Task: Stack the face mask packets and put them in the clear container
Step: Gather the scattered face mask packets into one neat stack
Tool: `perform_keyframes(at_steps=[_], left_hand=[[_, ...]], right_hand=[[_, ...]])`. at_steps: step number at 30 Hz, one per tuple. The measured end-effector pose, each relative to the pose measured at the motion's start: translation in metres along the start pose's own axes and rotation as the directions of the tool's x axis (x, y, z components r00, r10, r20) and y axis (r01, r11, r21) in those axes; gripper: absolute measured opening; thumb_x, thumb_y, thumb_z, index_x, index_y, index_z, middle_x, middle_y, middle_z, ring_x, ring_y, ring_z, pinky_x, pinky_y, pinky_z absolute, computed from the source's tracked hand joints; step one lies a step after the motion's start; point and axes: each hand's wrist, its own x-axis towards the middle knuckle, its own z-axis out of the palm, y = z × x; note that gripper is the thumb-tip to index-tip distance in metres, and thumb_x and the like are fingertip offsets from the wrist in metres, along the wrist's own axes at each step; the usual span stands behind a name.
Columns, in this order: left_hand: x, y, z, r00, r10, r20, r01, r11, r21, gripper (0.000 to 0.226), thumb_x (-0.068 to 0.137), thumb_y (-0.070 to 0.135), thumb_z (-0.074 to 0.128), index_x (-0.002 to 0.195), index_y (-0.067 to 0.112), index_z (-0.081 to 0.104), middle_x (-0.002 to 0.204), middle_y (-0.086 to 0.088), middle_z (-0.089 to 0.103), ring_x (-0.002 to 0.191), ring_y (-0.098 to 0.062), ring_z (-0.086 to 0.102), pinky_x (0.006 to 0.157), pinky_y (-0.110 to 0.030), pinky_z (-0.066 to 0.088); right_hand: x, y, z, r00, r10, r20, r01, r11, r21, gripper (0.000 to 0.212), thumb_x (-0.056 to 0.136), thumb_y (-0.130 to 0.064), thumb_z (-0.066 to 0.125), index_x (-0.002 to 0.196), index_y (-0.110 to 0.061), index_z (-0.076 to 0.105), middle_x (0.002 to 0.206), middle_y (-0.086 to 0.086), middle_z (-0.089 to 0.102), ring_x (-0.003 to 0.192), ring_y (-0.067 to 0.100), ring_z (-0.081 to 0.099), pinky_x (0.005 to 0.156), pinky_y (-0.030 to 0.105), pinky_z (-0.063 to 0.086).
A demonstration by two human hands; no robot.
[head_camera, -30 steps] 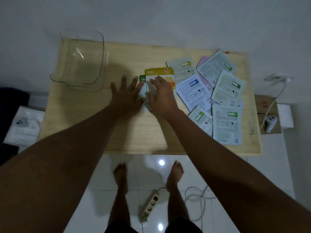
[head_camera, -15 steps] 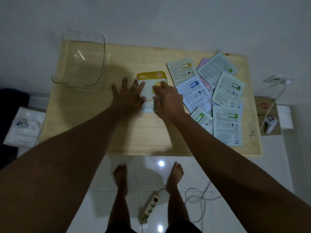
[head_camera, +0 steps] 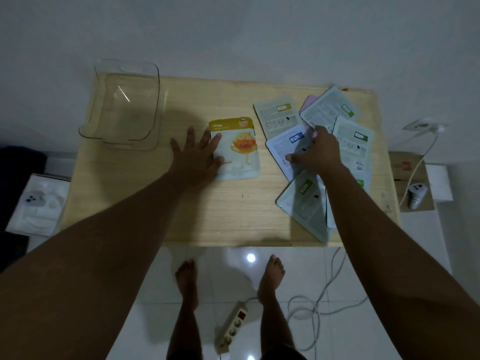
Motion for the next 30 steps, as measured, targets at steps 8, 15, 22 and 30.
perform_keyframes(at_steps=[8, 15, 22, 30], left_hand=[[-0.004, 0.000, -0.001, 1.000, 0.012, 0.002, -0.012, 1.000, -0.018, 0.067, 0.095, 0.059, 0.027, 0.154, 0.033, 0.007, 0.165, 0.002, 0.003, 0.149, -0.040, -0.007, 0.107, -0.075, 0.003], [-0.001, -0.001, -0.003, 1.000, 0.021, 0.016, -0.022, 0.999, 0.024, 0.068, 0.094, 0.060, 0.025, 0.153, 0.032, 0.007, 0.164, 0.000, 0.006, 0.149, -0.039, -0.004, 0.105, -0.075, 0.008], [-0.002, -0.002, -0.002, 0.999, 0.039, 0.003, -0.039, 0.999, -0.001, 0.067, 0.095, 0.059, 0.024, 0.154, 0.031, 0.010, 0.164, -0.001, 0.006, 0.149, -0.038, -0.006, 0.105, -0.075, 0.004], [-0.002, -0.001, -0.007, 0.999, 0.017, 0.028, -0.015, 0.998, -0.059, 0.067, 0.099, 0.049, 0.030, 0.155, 0.020, 0.008, 0.165, 0.001, 0.004, 0.150, -0.034, -0.006, 0.108, -0.073, 0.003]], right_hand=[[-0.002, -0.012, -0.020, 0.997, -0.059, -0.057, 0.066, 0.989, 0.130, 0.035, 0.083, -0.035, 0.073, 0.111, -0.015, 0.063, 0.108, 0.010, 0.069, 0.100, 0.029, 0.064, 0.086, 0.043, 0.054], [-0.017, -0.079, -0.040, 0.949, -0.257, -0.183, 0.282, 0.952, 0.123, 0.031, 0.086, -0.024, 0.067, 0.116, -0.015, 0.070, 0.105, 0.007, 0.075, 0.086, 0.014, 0.067, 0.077, 0.020, 0.044], [-0.037, -0.132, 0.034, 0.948, -0.317, -0.028, 0.317, 0.933, 0.171, 0.042, 0.087, -0.045, 0.067, 0.106, -0.009, 0.071, 0.083, 0.002, 0.064, 0.077, 0.014, 0.060, 0.073, 0.021, 0.045], [-0.045, -0.100, 0.063, 0.867, -0.465, 0.181, 0.495, 0.846, -0.197, 0.035, 0.086, -0.026, 0.050, 0.120, -0.023, 0.055, 0.141, 0.011, 0.044, 0.125, 0.037, 0.045, 0.088, 0.051, 0.049]])
